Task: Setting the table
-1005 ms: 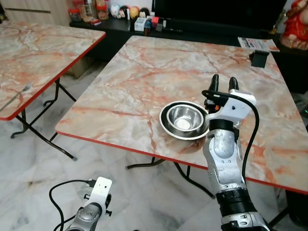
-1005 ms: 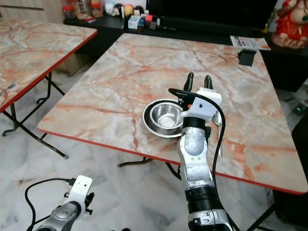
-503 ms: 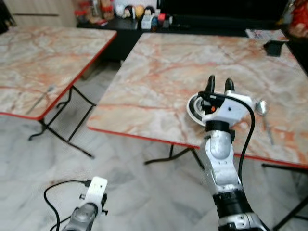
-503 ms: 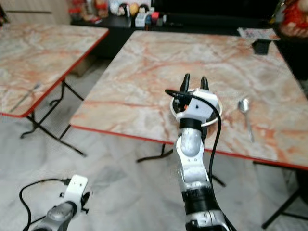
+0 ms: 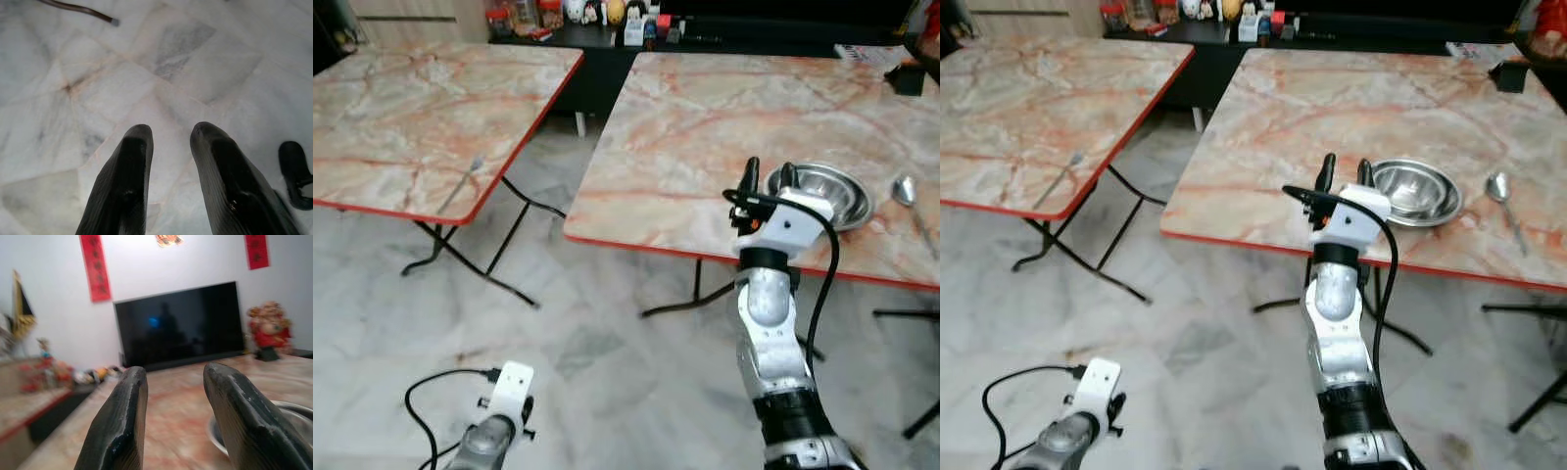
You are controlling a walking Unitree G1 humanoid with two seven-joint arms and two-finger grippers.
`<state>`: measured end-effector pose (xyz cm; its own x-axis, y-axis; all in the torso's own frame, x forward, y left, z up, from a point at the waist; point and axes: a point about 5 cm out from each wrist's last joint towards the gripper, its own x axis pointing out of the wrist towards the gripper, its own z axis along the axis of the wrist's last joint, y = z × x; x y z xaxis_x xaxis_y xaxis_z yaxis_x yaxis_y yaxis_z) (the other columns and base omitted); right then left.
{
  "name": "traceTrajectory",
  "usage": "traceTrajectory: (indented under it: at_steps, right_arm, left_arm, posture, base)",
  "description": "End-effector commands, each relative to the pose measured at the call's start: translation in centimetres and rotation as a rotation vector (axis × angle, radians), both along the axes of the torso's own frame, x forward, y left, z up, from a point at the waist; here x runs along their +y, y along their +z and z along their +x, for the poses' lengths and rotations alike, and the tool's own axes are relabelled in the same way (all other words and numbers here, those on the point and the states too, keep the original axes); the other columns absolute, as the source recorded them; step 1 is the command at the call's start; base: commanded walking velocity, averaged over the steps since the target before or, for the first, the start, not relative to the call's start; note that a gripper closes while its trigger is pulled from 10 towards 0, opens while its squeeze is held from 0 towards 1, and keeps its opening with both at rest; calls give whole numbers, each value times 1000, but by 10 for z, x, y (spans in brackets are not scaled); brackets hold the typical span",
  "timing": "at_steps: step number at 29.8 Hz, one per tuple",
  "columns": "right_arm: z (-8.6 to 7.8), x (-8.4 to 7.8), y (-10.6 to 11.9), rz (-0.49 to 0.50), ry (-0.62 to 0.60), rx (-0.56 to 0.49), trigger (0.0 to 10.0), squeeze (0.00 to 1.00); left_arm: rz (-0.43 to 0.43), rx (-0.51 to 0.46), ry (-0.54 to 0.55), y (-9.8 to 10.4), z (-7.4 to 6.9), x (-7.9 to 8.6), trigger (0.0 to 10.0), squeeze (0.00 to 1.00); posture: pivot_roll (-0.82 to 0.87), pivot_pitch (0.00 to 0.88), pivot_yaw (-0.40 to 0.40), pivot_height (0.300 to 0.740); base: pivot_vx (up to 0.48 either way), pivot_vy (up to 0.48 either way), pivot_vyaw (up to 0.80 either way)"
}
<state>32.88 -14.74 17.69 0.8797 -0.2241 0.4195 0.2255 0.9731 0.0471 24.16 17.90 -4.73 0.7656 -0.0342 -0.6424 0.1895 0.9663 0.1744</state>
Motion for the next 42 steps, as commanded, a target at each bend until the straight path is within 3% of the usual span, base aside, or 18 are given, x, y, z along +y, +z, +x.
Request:
traceTrajectory:
  at_steps: [1, 7, 9, 10, 11, 12, 13, 15, 18, 19, 21, 24, 26, 31, 35, 36, 38, 42]
  right_arm:
    - [0, 2, -1, -4, 0, 0, 10000, 0]
    - [2, -10, -41, -48, 0, 172, 10000, 0]
    - [-2, -23, -92, 35, 28, 412, 10000, 0]
    - [-2, -23, -92, 35, 28, 412, 10000, 0]
    - [-11, -31, -123, 62, 26, 572, 10000, 0]
    - [-11, -31, -123, 62, 26, 572, 10000, 0]
    - [-22, -38, -145, 82, 36, 683, 10000, 0]
    - [-27, -38, -154, 80, 52, 734, 10000, 0]
    - [-47, -33, -184, 68, 158, 895, 10000, 0]
    - [-60, -29, -200, 58, 228, 993, 10000, 0]
    - [-76, -26, -215, 14, 275, 1085, 10000, 0]
    - [-87, -26, -224, 23, 284, 1142, 10000, 0]
    - [-112, -33, -242, 21, 243, 1258, 10000, 0]
    - [-131, -36, -253, 102, 184, 1316, 10000, 0]
    - [-136, -33, -257, 126, 167, 1334, 10000, 0]
    - [-138, -32, -257, 184, 150, 1330, 10000, 0]
    - [-137, -32, -257, 208, 141, 1325, 10000, 0]
    - [-137, -32, -257, 186, 149, 1337, 10000, 0]
  left_arm:
    - [14, 10, 9, -1, -2, 7, 10000, 0]
    - [13, 13, 8, -2, -4, 6, 10000, 0]
    - [11, 16, 7, -3, -5, 5, 10000, 0]
    - [11, 16, 7, -3, -5, 5, 10000, 0]
    - [10, 18, 6, -3, -5, 5, 10000, 0]
    - [10, 18, 6, -3, -5, 5, 10000, 0]
    - [10, 20, 4, -3, -6, 5, 10000, 0]
    - [10, 21, 2, -4, -6, 4, 10000, 0]
    - [9, 26, -8, -4, -7, 3, 10000, 0]
    - [8, 29, -12, -5, -7, 2, 10000, 0]
    - [7, 32, -15, -5, -7, 2, 10000, 0]
    - [7, 34, -16, -5, -8, 2, 10000, 0]
    - [8, 37, -18, -5, -8, 2, 10000, 0]
    - [13, 35, -16, -4, -7, 4, 10000, 0]
    - [17, 36, -17, -4, -6, 6, 10000, 0]
    - [4, 41, 5, -4, -6, 7, 10000, 0]
    - [-4, 48, 13, -5, -6, 7, 10000, 0]
    - [-19, 45, 12, -4, -6, 5, 10000, 0]
  posture:
    - [-80, 133, 27, 740]
    - [-74, 133, 23, 740]
    - [-71, 132, 21, 740]
    - [-71, 132, 21, 740]
    - [-69, 132, 22, 740]
    - [-69, 132, 22, 740]
    - [-69, 131, 27, 740]
    - [-69, 130, 28, 740]
    - [-73, 125, 29, 740]
    - [-73, 125, 29, 740]
    - [-70, 116, 28, 740]
    - [-67, 112, 29, 740]
    - [-58, 103, 30, 740]
    - [-47, 93, 33, 740]
    - [-47, 85, 41, 740]
    - [-45, 83, 42, 740]
    - [-39, 83, 39, 740]
    - [-26, 94, 33, 740]
  base:
    - [0, 412, 0]
    - [0, 413, 0]
    - [0, 414, 0]
    - [0, 412, 0]
    - [0, 416, 0]
    - [0, 416, 0]
    - [0, 412, 0]
    - [0, 409, 0]
    - [0, 407, 0]
    - [0, 405, 0]
    - [0, 407, 0]
    - [0, 409, 0]
    - [0, 405, 0]
    - [0, 405, 0]
    - [0, 401, 0]
    - [0, 0, -731]
    - [0, 0, -709]
    - [0, 0, -691]
